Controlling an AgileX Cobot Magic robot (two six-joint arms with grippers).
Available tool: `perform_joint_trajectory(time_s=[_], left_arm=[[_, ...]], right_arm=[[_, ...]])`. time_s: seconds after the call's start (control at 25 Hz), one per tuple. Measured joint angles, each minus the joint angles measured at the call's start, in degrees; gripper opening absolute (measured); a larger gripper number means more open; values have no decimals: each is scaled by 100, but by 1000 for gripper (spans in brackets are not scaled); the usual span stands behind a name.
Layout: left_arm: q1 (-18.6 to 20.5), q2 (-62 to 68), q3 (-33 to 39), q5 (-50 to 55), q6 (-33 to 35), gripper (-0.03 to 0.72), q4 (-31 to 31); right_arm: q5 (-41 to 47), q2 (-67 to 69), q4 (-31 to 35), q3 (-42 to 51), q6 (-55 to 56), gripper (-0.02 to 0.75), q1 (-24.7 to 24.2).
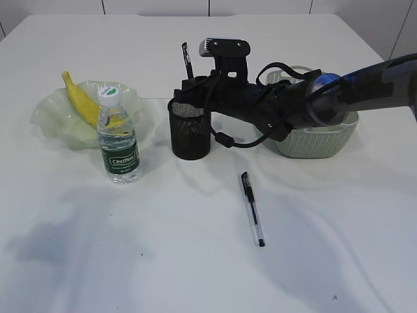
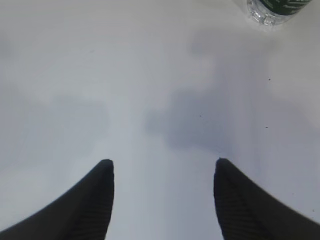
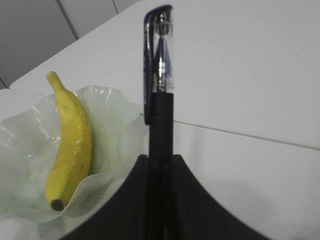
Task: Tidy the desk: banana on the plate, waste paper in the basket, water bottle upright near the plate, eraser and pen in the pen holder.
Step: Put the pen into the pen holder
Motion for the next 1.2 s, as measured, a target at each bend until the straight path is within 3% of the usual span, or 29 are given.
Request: perform_joint_trajectory(time_s=[0.4,0.88,1.2], left_arm=[[0,0,0,0,0,443,0],[0,0,0,0,0,443,0],[0,0,0,0,0,443,0]], right_arm=[[103,0,-65,0,196,59,0],[209,12,-978,0,936,68,0],[283,12,-1123,-25,988,74,32]])
